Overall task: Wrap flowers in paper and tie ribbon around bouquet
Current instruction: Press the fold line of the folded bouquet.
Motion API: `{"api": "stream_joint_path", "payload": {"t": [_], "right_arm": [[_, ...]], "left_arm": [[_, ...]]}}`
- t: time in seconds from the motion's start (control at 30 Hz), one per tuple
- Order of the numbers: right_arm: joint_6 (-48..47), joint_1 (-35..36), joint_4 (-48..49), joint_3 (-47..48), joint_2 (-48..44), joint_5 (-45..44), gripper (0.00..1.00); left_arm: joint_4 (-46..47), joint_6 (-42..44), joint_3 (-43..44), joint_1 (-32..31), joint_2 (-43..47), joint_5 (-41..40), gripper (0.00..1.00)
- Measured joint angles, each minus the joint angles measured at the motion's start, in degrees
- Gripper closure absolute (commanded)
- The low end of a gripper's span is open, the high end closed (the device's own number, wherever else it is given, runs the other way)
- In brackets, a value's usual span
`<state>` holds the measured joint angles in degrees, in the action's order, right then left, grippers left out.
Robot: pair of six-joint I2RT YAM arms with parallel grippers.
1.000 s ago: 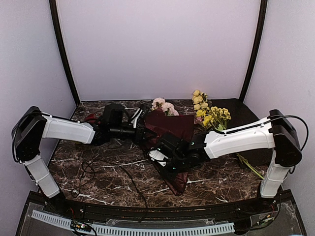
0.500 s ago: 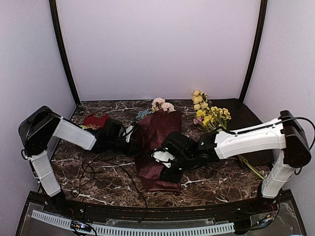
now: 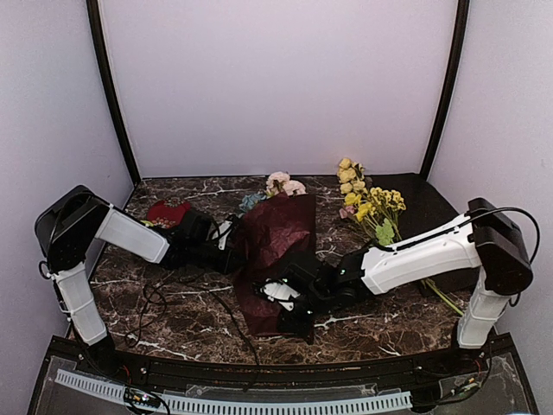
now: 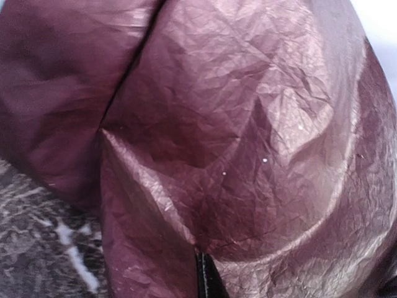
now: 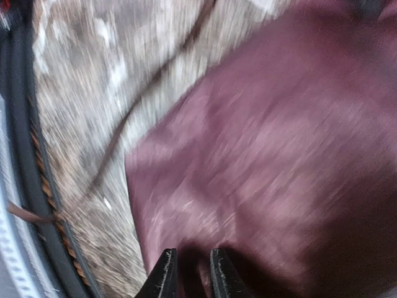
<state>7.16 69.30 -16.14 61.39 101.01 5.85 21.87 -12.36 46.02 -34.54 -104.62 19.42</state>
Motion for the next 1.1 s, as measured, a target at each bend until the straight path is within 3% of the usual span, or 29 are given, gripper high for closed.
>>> {"api": "stream_joint_path", "payload": {"t": [0.27,0.5,0.6,0.67,0.8,0.9,1.1], "right_arm": [[1.09,4.44,-2.14,-3.8,1.27,-3.72,0.84],[2.67,4.81,-7.34,-5.49,-3.52,-4.37,0.81],[3.5,3.85,-8.76,-5.46,-7.32,-4.07,0.65],[5.03,1.53,-8.92,-5.38,-9.86,-3.17,0.6],[12.02,-9.05,-7.74,-4.94,-11.78,0.63,0.31],[18.29,-16.87,-5.92,-5.27,-11.19,4.61,0.18],[25.81,-19.26,-1.16,-5.55,-4.07,11.63,0.16]], "left_arm": [[-0.07,0.35,0.0,1.18,-1.09,-1.05,1.0],[0.24,0.83,0.0,1.29,-1.36,-0.81,1.0],[0.28,0.81,0.0,1.29,-1.38,-0.76,1.0],[0.31,0.81,0.0,1.33,-1.4,-0.57,1.0],[0.33,0.79,0.0,1.42,-1.44,-0.26,1.0],[0.31,0.79,0.0,1.44,-1.46,0.11,1.0],[0.31,0.74,0.0,1.46,-1.51,0.33,1.0]]}}
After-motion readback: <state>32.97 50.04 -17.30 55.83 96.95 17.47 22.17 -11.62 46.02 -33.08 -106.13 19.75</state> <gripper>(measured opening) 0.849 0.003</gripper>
